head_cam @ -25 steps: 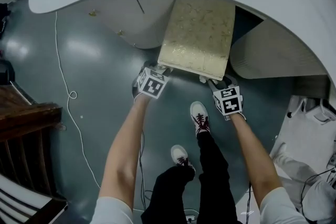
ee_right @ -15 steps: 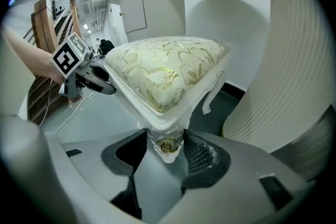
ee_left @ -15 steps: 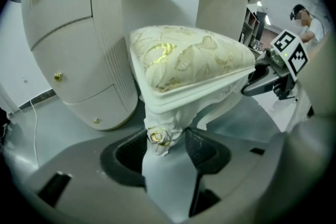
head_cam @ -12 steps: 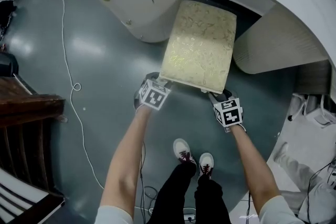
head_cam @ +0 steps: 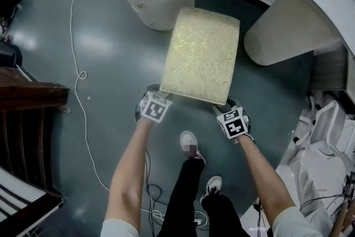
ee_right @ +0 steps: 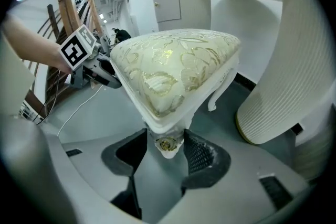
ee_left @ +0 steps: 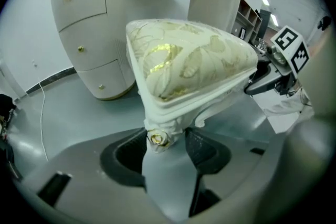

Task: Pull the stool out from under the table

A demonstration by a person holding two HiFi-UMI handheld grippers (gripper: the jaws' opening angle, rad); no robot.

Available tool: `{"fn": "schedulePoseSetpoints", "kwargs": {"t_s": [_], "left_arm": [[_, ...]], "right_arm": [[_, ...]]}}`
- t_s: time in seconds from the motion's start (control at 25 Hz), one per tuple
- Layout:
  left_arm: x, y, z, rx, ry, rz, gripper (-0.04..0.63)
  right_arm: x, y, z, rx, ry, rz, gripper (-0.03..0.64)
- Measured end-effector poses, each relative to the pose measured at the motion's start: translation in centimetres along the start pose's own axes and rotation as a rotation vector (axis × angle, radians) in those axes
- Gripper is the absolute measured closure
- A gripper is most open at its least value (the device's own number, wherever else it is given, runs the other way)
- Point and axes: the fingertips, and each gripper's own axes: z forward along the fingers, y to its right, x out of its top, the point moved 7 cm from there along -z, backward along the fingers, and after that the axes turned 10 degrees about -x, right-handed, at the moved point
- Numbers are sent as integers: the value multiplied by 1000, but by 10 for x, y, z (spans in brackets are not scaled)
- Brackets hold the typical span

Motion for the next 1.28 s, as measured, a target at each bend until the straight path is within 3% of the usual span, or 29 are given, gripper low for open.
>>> {"fn": "schedulePoseSetpoints", "kwargs": {"t_s": [0.36, 0.56, 0.76, 0.88, 1.0, 1.08, 1.28], "left_arm": [[-89, 56, -34, 38, 3, -38, 360], [-127, 80, -44, 34, -52, -79, 360], [-158, 104, -60, 50, -76, -182, 357], [-169, 117, -79, 72, -89, -187, 357], [-172, 131, -107, 90, -58, -199, 370], [-163, 137, -136, 117, -14, -201, 422], [-127, 153, -231, 190, 109, -271, 542]], "right_arm": [[-61, -68, -45, 44, 2, -18, 388], [-87, -99, -61, 104, -55, -137, 388], [-104, -113, -79, 126, -82, -150, 388], [-111, -107, -97, 108, -91, -164, 388], [-105, -89, -127, 89, -85, -158, 390], [-90, -75, -154, 71, -64, -173, 404], [-30, -48, -247, -19, 30, -220, 507]]}}
